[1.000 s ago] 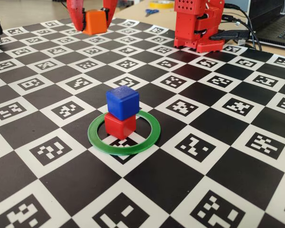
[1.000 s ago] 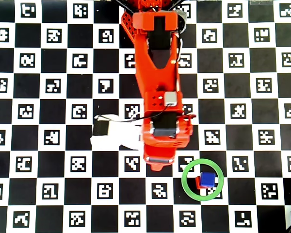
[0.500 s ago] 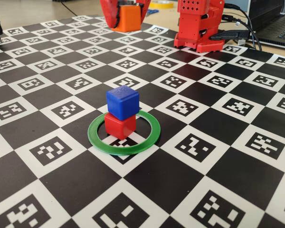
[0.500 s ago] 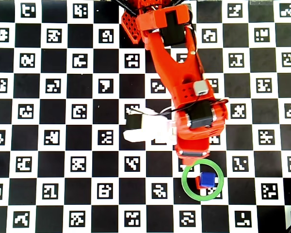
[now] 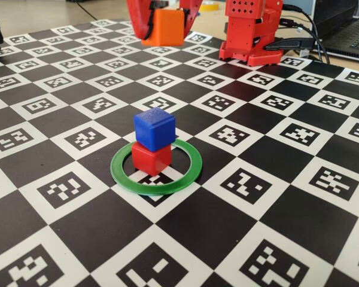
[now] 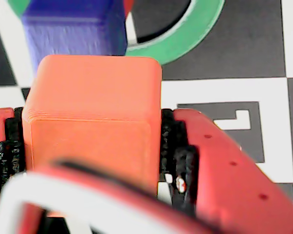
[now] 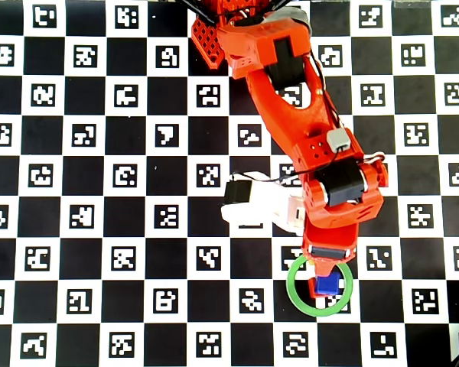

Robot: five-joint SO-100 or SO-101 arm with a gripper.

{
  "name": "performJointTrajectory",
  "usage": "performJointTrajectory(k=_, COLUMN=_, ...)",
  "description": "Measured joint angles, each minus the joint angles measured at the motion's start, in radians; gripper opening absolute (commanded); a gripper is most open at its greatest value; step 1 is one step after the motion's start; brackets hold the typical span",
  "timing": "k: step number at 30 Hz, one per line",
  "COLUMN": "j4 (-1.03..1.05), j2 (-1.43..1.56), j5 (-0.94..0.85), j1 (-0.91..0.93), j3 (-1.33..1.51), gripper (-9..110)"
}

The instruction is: Grab the red cube then put it in the green circle then put the blue cube on top and finally the orange cube on top

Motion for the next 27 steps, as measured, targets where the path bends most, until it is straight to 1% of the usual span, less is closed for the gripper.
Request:
performJointTrajectory(k=10, j4=-0.061, j2=-0.109, j5=0.003, j1=-0.018, j3=-0.067, gripper=-3)
performJointTrajectory(k=21, j4=-0.098, j2=-0.212, j5=-0.061, j1=-0.021, j3=-0.166, gripper=-4)
performJointTrajectory(k=27, j4=-0.1, j2=-0.23, j5=-0.067, j1=-0.021, j3=-0.167, gripper=-4)
